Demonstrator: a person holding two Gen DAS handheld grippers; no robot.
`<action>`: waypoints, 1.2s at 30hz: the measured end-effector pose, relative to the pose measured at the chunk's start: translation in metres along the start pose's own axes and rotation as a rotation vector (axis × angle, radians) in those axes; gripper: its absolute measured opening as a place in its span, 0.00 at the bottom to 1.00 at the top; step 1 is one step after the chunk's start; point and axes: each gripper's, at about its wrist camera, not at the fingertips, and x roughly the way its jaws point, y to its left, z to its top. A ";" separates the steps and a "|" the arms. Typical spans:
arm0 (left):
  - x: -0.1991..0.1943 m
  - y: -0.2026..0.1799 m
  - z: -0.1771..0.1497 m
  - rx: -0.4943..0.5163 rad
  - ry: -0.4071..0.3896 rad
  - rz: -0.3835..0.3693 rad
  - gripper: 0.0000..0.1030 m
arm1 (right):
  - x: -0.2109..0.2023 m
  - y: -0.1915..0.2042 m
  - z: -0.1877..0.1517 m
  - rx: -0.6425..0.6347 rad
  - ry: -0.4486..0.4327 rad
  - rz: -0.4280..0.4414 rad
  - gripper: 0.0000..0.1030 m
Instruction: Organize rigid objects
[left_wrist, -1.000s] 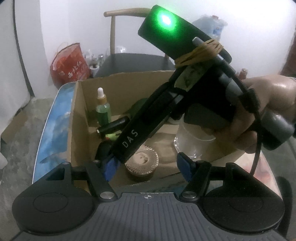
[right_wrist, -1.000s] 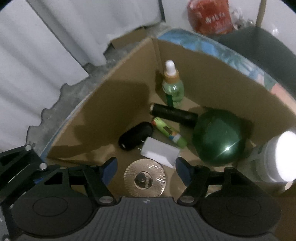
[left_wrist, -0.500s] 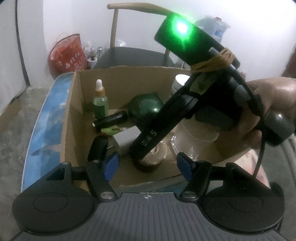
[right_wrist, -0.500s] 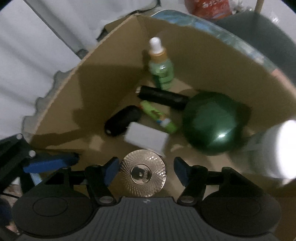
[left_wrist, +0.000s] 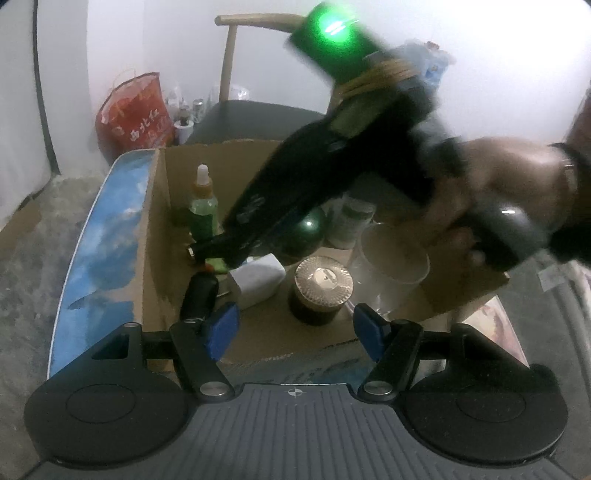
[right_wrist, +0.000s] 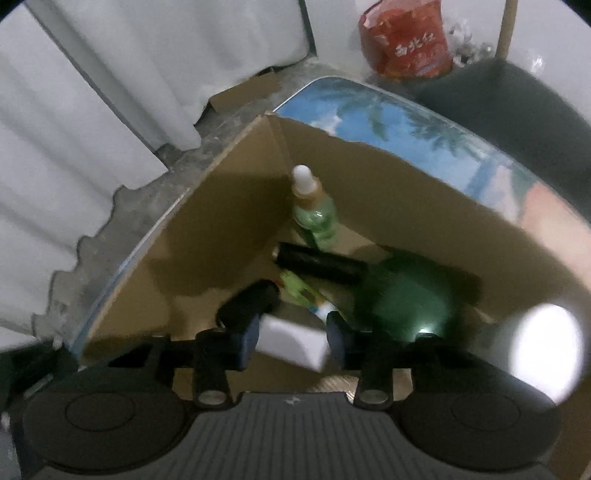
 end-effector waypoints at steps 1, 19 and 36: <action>-0.002 0.000 0.000 0.000 -0.003 -0.001 0.67 | 0.006 0.000 0.003 0.007 0.008 0.004 0.40; -0.023 0.002 -0.009 0.020 -0.045 -0.007 0.74 | 0.009 -0.011 -0.021 0.123 0.044 0.138 0.41; -0.066 -0.018 -0.022 -0.003 -0.192 0.166 1.00 | -0.161 0.003 -0.220 0.406 -0.710 -0.119 1.00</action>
